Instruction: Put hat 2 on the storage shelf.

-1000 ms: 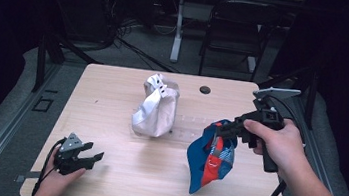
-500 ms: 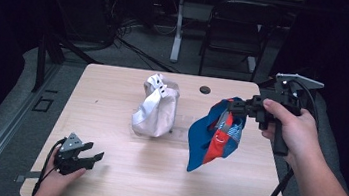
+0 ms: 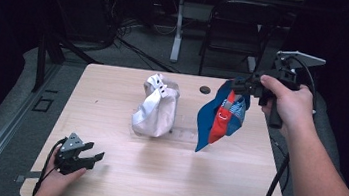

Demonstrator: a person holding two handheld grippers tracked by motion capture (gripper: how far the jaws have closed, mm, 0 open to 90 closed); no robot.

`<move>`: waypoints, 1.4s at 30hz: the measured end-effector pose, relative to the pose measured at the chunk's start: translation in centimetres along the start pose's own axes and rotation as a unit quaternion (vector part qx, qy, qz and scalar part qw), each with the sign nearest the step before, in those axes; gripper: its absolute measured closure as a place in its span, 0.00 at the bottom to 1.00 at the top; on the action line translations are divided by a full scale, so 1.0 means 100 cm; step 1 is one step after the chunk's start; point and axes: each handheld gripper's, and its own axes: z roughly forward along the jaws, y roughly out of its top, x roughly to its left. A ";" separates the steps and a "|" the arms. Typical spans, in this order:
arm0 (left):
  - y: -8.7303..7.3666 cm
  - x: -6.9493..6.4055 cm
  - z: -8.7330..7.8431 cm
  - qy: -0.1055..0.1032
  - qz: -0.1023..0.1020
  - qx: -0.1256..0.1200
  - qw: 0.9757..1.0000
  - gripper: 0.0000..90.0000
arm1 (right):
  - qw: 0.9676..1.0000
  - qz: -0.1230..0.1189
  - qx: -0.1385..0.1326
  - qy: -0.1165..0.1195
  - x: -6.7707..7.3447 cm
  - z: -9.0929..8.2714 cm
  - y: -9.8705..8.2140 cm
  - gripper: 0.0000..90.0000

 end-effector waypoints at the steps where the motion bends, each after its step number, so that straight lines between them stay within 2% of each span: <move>1: 0.000 0.000 0.000 0.000 -0.002 0.001 1.000 0.45 | 1.000 -0.001 -0.003 -0.003 0.002 0.001 0.002 0.87; 10: -0.001 0.003 0.000 0.002 -0.004 -0.006 1.000 0.45 | 1.000 -0.004 -0.019 -0.006 0.011 0.007 0.020 0.87; 13: -0.001 0.004 -0.001 0.001 -0.006 0.000 1.000 0.45 | 0.999 -0.006 -0.018 -0.026 0.014 0.015 0.026 0.87; 18: -0.002 0.006 -0.001 0.001 -0.005 -0.001 1.000 0.45 | 0.999 -0.008 -0.013 -0.038 0.014 0.024 0.031 0.87; 22: -0.001 0.005 -0.002 0.001 -0.007 0.000 1.000 0.45 | 0.999 -0.008 -0.011 -0.052 0.011 0.032 0.034 0.87; 25: -0.001 0.005 -0.001 0.000 -0.005 0.001 1.000 0.45 | 0.998 -0.009 -0.010 -0.054 0.010 0.039 0.035 0.87; 28: -0.001 0.004 -0.001 0.000 -0.007 0.000 1.000 0.45 | 0.999 -0.007 -0.012 -0.052 0.010 0.044 0.035 0.87; 29: -0.001 0.004 0.000 0.002 -0.007 -0.007 1.000 0.45 | 0.999 -0.008 -0.013 -0.052 0.010 0.047 0.034 0.87; 36: -0.001 0.004 -0.001 0.001 -0.006 0.000 1.000 0.45 | 0.999 -0.006 -0.021 -0.050 0.007 0.054 0.033 0.87; 42: -0.001 0.005 -0.002 0.001 -0.005 -0.002 1.000 0.45 | 0.999 -0.001 -0.007 -0.051 -0.004 0.062 0.030 0.86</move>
